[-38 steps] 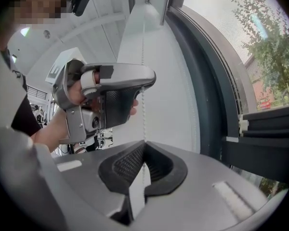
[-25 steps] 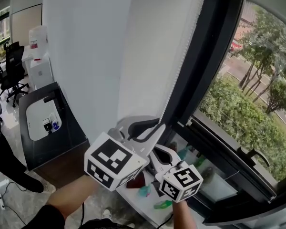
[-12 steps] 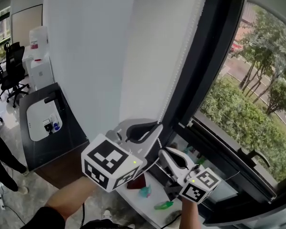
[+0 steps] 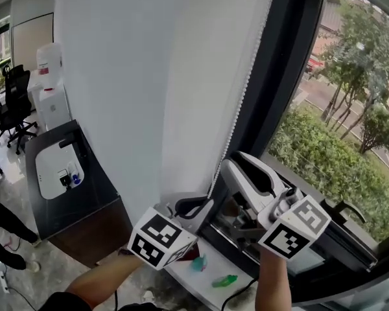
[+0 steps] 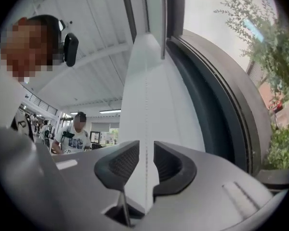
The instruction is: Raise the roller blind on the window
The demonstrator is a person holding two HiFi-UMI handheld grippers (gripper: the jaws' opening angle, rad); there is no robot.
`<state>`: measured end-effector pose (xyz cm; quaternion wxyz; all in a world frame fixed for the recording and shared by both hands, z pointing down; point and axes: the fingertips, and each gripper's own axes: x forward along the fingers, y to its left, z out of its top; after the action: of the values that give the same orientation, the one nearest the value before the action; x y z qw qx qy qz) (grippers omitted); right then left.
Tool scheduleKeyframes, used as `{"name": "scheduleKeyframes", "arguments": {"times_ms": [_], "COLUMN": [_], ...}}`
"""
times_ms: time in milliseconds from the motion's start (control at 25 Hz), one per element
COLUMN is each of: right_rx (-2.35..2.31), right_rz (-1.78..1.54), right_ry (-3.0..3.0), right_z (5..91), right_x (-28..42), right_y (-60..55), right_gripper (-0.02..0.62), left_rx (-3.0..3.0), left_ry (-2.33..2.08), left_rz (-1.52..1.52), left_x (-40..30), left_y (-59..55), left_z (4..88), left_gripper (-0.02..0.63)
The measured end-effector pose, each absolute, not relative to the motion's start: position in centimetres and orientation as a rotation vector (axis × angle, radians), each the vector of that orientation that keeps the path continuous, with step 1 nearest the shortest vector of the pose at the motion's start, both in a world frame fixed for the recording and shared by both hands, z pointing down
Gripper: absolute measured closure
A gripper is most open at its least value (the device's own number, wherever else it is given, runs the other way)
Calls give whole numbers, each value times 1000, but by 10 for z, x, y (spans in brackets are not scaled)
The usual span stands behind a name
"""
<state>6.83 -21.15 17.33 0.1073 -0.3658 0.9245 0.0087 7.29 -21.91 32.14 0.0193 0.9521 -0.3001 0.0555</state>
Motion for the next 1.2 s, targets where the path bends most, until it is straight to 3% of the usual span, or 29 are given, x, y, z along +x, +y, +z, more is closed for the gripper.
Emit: {"name": "scheduleKeyframes", "arguments": {"times_ms": [200, 320, 600, 920, 1200], "right_rx": [-1087, -1106, -1182, -1308, -1383], "right_rz": [48, 71, 125, 52, -9], "right_ry": [2741, 2738, 2724, 2788, 2794], "right_z": [168, 169, 170, 234, 282], "right_x": [53, 52, 55, 66, 68], "right_y": [-219, -220, -227, -238, -235], "right_gripper": [520, 575, 583, 584, 586], "left_rx": [2898, 2887, 2863, 2929, 2934], "left_ry": [-887, -891, -871, -981, -1057], "left_rz": [266, 265, 259, -48, -78], "left_x": [71, 67, 58, 42, 43], "left_y": [-214, -212, -215, -209, -216], "left_z": [360, 365, 363, 282, 266], "left_gripper": [594, 592, 591, 558, 560]}}
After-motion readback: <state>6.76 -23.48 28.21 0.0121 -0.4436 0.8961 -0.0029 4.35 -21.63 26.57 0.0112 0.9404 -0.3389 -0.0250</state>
